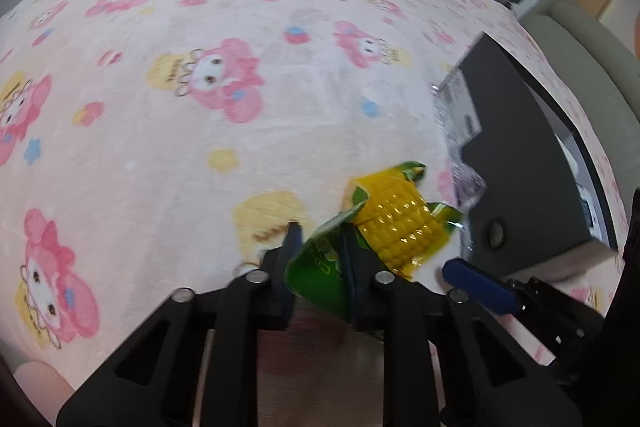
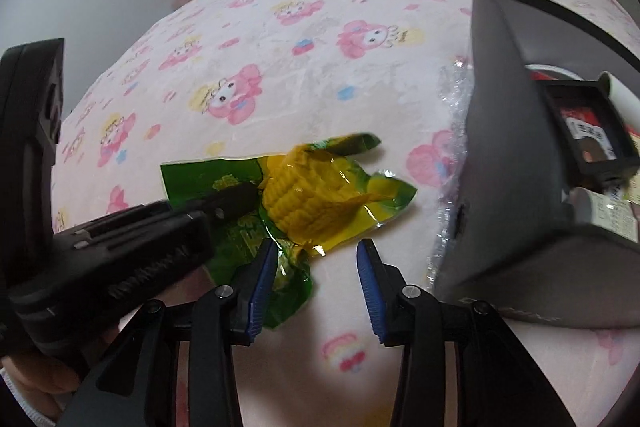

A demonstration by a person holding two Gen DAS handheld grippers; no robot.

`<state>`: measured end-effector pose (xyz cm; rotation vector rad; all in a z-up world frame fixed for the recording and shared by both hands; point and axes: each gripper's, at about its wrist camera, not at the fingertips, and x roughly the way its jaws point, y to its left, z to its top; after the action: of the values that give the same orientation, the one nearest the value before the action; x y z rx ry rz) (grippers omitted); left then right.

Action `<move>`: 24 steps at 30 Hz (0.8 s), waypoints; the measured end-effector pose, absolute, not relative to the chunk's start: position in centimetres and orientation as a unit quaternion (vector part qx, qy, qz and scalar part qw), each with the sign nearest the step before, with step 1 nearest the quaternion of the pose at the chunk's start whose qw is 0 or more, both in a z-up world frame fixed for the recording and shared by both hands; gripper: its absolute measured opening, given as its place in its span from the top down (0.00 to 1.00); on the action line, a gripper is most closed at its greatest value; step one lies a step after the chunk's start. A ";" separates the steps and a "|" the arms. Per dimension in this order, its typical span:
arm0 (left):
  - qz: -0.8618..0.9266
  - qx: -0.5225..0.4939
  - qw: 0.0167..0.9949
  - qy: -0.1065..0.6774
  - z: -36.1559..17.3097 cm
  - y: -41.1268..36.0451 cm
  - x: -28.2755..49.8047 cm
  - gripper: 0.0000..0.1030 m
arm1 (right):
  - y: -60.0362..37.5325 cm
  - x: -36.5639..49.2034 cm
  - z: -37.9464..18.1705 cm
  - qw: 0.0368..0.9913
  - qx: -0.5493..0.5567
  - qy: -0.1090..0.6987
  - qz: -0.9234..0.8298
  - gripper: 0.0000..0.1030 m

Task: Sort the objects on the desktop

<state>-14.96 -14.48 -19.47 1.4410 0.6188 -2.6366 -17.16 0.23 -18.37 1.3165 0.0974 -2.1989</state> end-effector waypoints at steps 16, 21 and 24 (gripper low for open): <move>-0.862 0.438 0.021 0.253 -17.5 -16.7 -15.2 0.56 | 4.2 -16.5 -15.9 0.238 0.483 -0.025 -0.842 0.64; -0.856 0.454 -0.002 0.249 -18.4 -15.0 -16.6 0.56 | 4.2 -16.3 -14.3 0.245 0.460 -0.031 -0.853 0.64; -0.854 0.455 -0.014 0.253 -18.7 -14.1 -16.6 0.56 | 4.5 -15.8 -13.8 0.247 0.454 -0.028 -0.856 0.64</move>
<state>-16.62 -14.07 -18.74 1.4413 0.8026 -2.7062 -15.83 4.52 -13.82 1.2370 -0.0773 -2.3326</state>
